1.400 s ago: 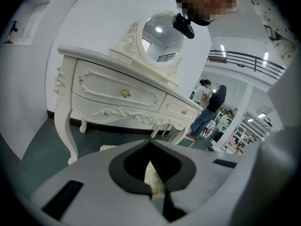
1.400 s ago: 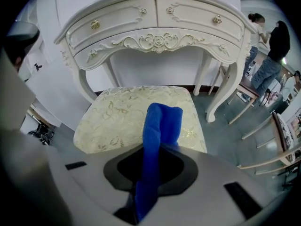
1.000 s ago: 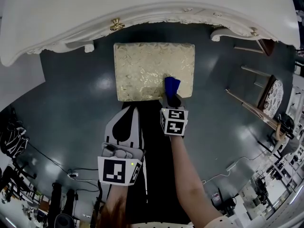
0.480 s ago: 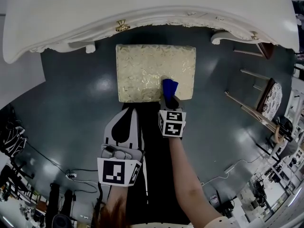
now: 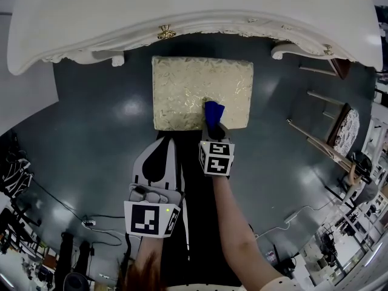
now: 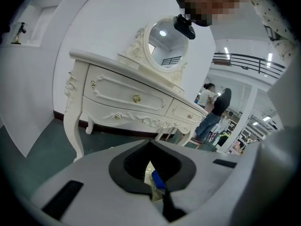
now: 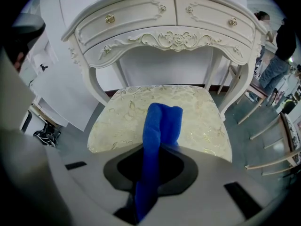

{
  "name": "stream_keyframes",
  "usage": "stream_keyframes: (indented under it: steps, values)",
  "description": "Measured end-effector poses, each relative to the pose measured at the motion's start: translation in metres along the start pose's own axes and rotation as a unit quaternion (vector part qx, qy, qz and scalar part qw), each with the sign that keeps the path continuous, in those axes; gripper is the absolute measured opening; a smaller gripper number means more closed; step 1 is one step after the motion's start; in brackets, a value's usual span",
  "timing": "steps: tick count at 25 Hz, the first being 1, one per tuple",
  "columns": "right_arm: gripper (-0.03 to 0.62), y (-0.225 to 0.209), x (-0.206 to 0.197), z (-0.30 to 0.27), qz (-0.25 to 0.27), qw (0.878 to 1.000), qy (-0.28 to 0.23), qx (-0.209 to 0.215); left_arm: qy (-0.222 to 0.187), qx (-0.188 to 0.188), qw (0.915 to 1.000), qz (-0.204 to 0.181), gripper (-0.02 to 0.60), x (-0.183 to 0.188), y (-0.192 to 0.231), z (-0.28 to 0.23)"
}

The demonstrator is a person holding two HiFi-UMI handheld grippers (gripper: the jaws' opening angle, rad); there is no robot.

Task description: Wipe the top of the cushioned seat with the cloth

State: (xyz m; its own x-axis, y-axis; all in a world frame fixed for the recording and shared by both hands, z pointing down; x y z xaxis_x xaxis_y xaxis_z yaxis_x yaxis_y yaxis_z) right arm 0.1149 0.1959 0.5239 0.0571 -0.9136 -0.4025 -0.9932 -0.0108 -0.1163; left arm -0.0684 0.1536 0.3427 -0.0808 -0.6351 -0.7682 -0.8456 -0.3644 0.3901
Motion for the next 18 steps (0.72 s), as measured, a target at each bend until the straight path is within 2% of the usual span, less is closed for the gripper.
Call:
stream_keyframes:
  steps: [18]
  values:
    - [0.061,0.034,0.005,-0.006,0.018,1.000,0.002,0.025,-0.010,0.015,0.9998,0.010,-0.002,0.003,0.014,0.010]
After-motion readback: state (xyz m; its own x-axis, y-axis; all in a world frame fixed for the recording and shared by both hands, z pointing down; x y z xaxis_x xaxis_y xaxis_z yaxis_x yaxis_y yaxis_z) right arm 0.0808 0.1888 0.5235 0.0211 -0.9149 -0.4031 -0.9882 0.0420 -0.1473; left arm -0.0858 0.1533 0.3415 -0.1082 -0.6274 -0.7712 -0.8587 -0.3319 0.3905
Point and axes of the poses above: the fingertips, and each gripper's own axes: z backward along the fingers, y to its left, x out of its top, the point moved 9 cm from there along z, backward along the fingers, and after that the axes turned 1 degree about x, right-handed, at the moved point
